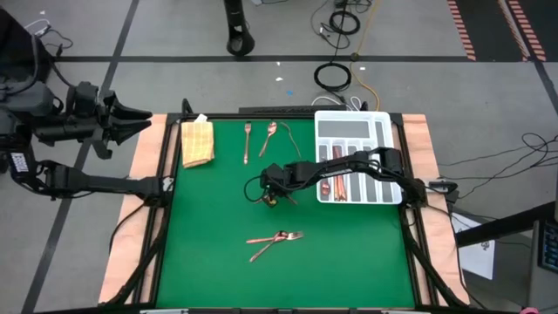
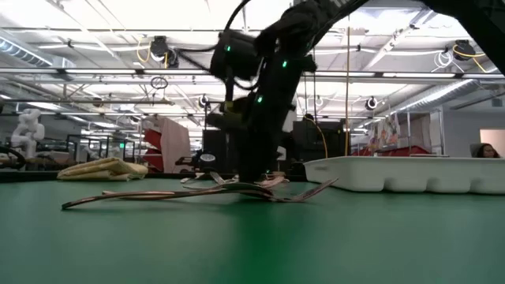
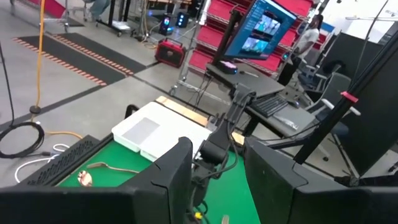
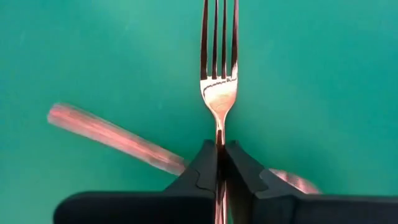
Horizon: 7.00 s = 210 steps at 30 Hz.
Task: Sort silverware
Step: Put the center gold fork into the silverware organizer, then put the top right gold fork into the silverware organizer
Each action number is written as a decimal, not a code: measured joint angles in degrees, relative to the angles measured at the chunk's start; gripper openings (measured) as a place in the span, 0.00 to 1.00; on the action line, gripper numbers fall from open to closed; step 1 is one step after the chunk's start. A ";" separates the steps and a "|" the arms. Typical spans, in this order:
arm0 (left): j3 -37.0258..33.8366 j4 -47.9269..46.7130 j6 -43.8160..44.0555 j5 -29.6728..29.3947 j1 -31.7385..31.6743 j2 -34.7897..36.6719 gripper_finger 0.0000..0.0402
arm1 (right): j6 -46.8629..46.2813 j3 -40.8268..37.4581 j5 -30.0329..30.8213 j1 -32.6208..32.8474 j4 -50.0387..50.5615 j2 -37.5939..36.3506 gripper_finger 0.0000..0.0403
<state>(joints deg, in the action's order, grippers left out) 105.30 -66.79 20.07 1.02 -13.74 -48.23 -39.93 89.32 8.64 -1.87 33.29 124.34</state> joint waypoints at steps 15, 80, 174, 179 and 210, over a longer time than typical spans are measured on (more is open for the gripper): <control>0.00 -0.12 -0.04 0.00 0.00 0.00 0.37 | -17.65 -1.04 15.36 -1.42 29.92 -23.22 0.00; 0.02 -0.26 -2.43 -5.99 0.00 0.00 0.37 | 1.59 -22.15 15.39 -14.96 -2.58 -47.51 0.44; 0.02 -6.18 -5.91 -9.86 -0.02 -0.02 0.37 | -10.30 -30.69 -9.67 -27.84 17.37 -72.25 0.00; 0.02 -6.12 -5.88 -9.86 -0.02 -0.01 0.37 | -21.77 -46.96 -8.50 -23.69 8.64 -85.09 0.00; 0.04 -3.98 -3.97 -12.02 0.00 -0.02 0.37 | -40.17 -77.38 -12.94 -18.94 -6.01 -93.44 0.00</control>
<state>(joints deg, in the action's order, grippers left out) 105.34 -70.76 16.10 -11.00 -13.74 -48.25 -80.10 11.93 -4.30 -20.81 27.28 30.89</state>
